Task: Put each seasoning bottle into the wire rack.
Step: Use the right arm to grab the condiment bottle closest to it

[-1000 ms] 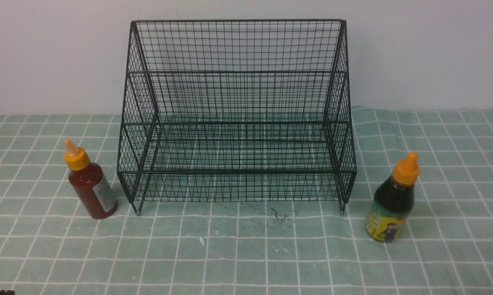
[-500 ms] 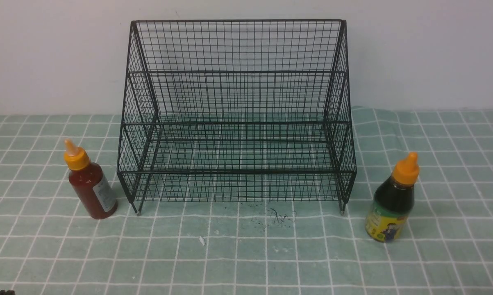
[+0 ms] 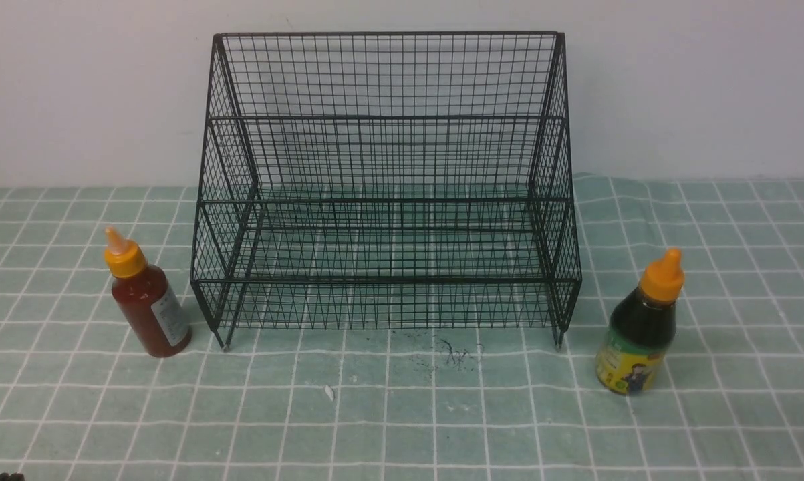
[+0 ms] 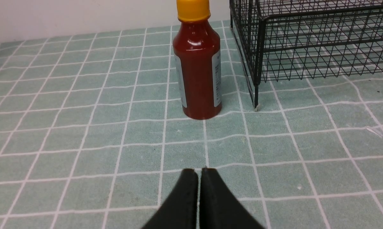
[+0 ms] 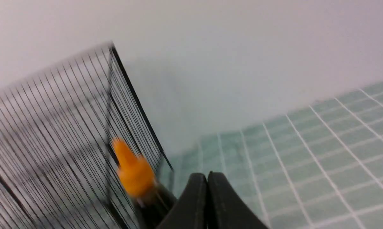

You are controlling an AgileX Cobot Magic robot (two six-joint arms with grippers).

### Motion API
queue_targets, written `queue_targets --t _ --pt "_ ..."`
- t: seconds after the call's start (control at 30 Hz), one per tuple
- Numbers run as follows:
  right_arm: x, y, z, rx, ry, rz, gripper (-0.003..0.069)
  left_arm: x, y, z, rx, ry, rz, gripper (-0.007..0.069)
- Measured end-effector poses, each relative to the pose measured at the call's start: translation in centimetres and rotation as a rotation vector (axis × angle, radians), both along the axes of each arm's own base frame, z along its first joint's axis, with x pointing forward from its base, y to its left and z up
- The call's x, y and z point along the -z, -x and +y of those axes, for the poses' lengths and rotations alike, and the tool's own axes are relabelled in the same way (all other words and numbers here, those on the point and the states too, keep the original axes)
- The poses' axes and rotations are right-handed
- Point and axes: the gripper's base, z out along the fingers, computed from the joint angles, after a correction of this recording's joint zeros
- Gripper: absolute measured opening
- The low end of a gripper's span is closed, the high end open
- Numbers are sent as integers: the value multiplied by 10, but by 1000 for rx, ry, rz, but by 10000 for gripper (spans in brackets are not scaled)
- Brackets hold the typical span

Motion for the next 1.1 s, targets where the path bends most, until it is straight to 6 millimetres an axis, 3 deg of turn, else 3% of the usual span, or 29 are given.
queue_targets --t 0.13,0.43,0.5,0.57,0.6,0.67,0.73,0.8,0.9,0.93,0.97,1.1 --pt "-12 2 -7 42 -253 -139 -13 0 0 0 0 0 0 -6" --pt "-25 6 -16 76 -496 -266 -13 0 0 0 0 0 0 -6" --pt "-59 14 -9 -16 -461 -306 -13 0 0 0 0 0 0 -6" --pt "-97 23 -2 -84 -315 -322 -13 0 0 0 0 0 0 -6" --pt "-106 25 -2 -90 -284 -332 -13 0 0 0 0 0 0 -6" --pt "-142 23 6 -137 -107 -233 -13 0 0 0 0 0 0 -6" --pt "-170 13 10 -164 28 -110 -13 0 0 0 0 0 0 -6" --pt "-186 -9 16 -205 162 94 -13 0 0 0 0 0 0 -6" --pt "-192 -50 26 -294 318 423 -13 0 0 0 0 0 0 -6" --pt "-190 -57 27 -302 323 459 -13 0 0 0 0 0 0 -6" --pt "-187 -78 32 -342 354 607 -11 0 0 0 0 0 0 -6" --pt "-176 -137 42 -410 393 877 27 0 0 0 0 0 0 -6"
